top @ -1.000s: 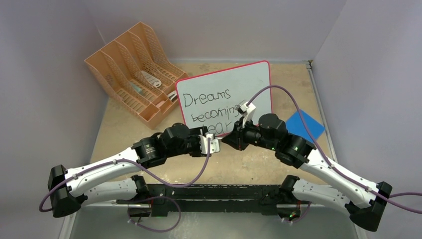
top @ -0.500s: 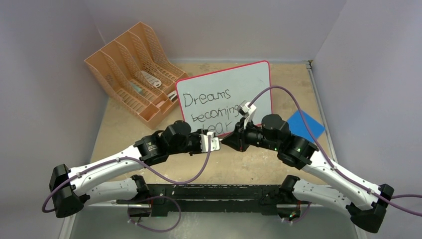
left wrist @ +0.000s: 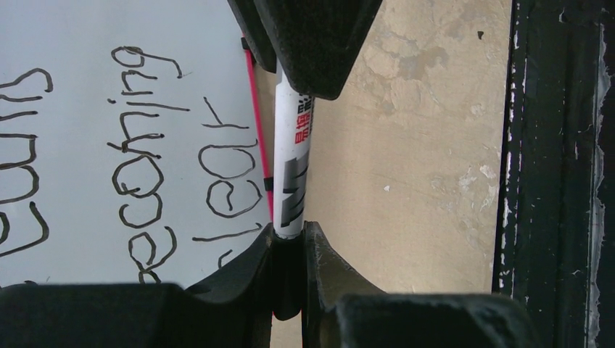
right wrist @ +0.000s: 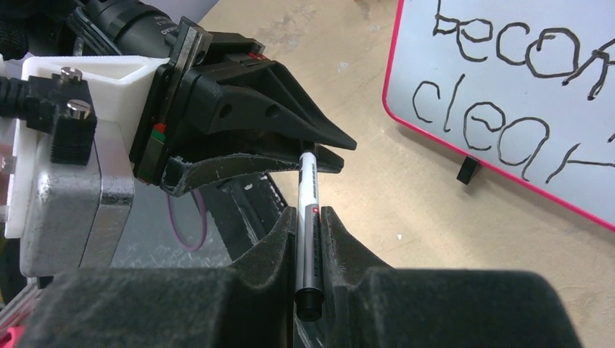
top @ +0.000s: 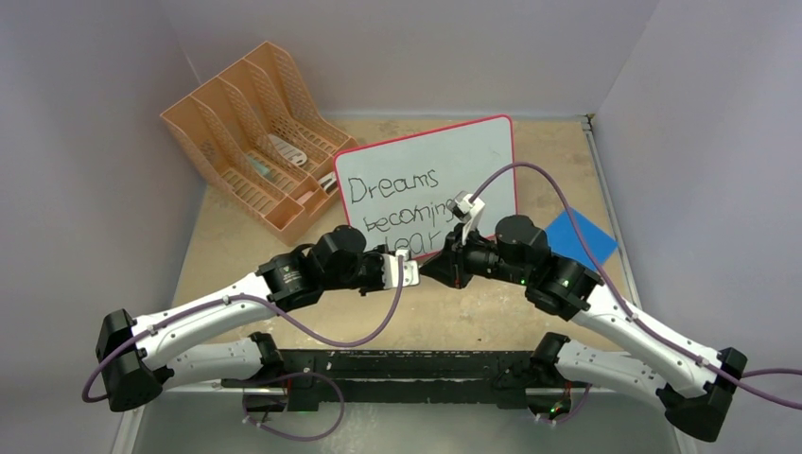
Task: Write a sentence on the whiteboard
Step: Close the whiteboard marker at the center of the board, then place the whiteboard marker at the center of the board.
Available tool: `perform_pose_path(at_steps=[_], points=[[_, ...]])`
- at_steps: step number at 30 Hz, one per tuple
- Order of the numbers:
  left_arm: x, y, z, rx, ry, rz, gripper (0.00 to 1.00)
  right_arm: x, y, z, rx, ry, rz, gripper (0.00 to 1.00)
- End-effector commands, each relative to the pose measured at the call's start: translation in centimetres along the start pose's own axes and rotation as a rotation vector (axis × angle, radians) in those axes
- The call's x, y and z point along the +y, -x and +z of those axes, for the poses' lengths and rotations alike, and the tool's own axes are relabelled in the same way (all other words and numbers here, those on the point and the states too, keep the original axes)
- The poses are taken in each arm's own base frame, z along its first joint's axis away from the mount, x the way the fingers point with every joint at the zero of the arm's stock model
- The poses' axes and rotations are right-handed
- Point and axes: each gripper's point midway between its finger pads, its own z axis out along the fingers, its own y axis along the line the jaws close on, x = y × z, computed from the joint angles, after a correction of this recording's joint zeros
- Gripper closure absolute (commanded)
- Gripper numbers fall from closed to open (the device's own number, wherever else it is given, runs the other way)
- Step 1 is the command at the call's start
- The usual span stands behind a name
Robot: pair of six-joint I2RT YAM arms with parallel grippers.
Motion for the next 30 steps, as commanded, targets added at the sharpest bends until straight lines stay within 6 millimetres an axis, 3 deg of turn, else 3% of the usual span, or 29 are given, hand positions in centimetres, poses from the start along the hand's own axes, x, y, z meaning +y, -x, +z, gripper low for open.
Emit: perform_pose_path(at_steps=[1,20,22,27,30], points=[[1.5,6.0,-1.3,-0.186,0.021,0.015,1.00,0.1,-0.3,1.2,0.023,0.019,0.036,1.00],[1.4,8.7,-1.0,-0.265,0.147,0.080,1.00,-1.5,-1.9,4.2,0.095,-0.035,0.119,1.00],[1.3,8.4,-0.9,-0.252,0.144,0.079,1.00,-1.4,-2.5,4.0,0.120,-0.030,0.128,1.00],[1.7,6.3,-1.0,-0.181,0.184,0.063,0.99,-2.4,-1.4,3.1,0.040,-0.097,0.143,1.00],[1.7,5.0,-1.4,-0.150,0.204,0.054,0.83,-3.3,-1.3,2.7,0.010,-0.140,0.154,1.00]])
